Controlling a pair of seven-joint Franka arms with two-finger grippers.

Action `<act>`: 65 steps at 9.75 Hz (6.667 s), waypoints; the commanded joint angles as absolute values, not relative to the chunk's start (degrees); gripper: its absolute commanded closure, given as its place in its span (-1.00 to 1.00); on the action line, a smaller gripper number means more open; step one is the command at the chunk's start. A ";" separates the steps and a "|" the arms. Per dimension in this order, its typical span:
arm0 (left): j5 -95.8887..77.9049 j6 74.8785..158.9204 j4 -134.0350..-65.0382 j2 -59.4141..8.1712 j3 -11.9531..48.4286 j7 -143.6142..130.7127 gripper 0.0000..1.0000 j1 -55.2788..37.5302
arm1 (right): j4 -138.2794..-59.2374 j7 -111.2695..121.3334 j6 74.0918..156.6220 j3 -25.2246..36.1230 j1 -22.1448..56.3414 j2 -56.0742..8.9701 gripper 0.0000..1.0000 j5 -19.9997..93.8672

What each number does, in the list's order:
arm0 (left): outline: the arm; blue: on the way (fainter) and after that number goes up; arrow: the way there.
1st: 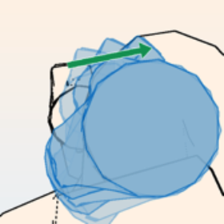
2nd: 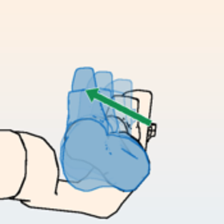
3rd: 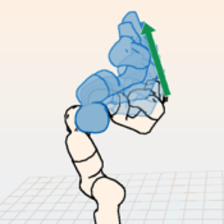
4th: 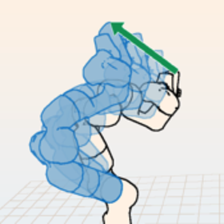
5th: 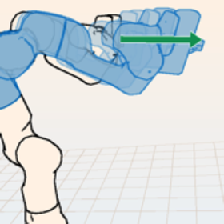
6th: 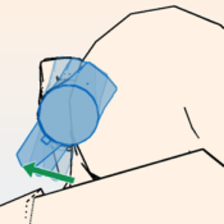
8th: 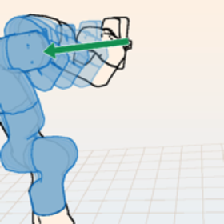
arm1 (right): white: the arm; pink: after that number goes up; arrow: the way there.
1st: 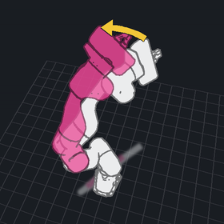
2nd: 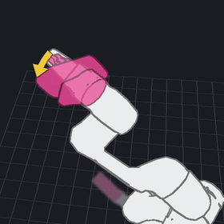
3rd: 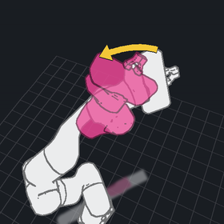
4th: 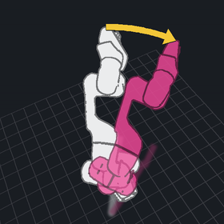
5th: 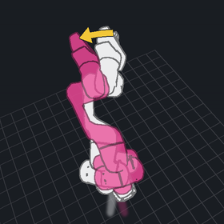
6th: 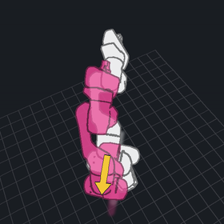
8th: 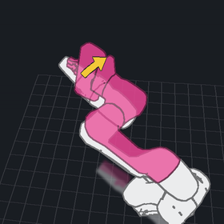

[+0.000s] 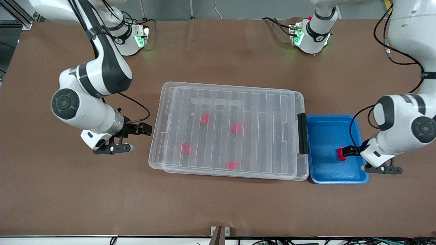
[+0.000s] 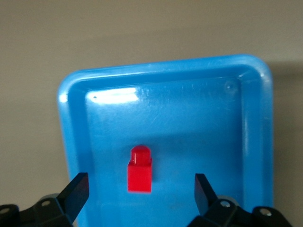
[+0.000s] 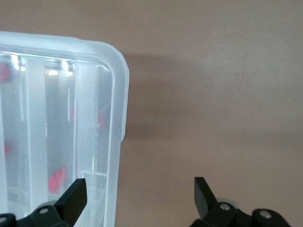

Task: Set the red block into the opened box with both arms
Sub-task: 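Grasp the red block with the left gripper while the right gripper grips the lid, then slide the lid away from the tray with the right gripper while the left gripper lifts, then release the lid with the right gripper while the left gripper carries the block, then lower the red block into the box opening and open the left gripper, then withdraw the left gripper from the box while the right gripper reaches the lid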

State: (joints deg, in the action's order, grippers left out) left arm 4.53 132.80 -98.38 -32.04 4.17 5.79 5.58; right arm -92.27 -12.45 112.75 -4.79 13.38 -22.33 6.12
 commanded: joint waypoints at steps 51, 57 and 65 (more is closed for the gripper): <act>31.73 117.83 -105.07 -30.23 60.26 -60.74 -1.00 25.12 | -82.71 -1.67 81.47 5.71 -1.85 -1.05 -1.00 1.58; 31.82 94.69 -80.99 -30.23 63.63 -43.66 -1.00 25.92 | -82.71 -1.76 81.47 5.71 -1.93 -1.05 -1.00 1.58; 22.37 90.35 -75.85 -14.45 45.73 -15.40 -1.00 23.63 | -89.63 13.45 91.19 5.72 -0.19 -8.31 0.97 2.98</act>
State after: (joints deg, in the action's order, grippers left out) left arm 26.63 90.67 -73.70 -19.05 56.74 -17.78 30.12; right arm -86.72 11.72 86.90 6.36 -1.07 -4.34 2.14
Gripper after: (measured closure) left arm 0.000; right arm 0.480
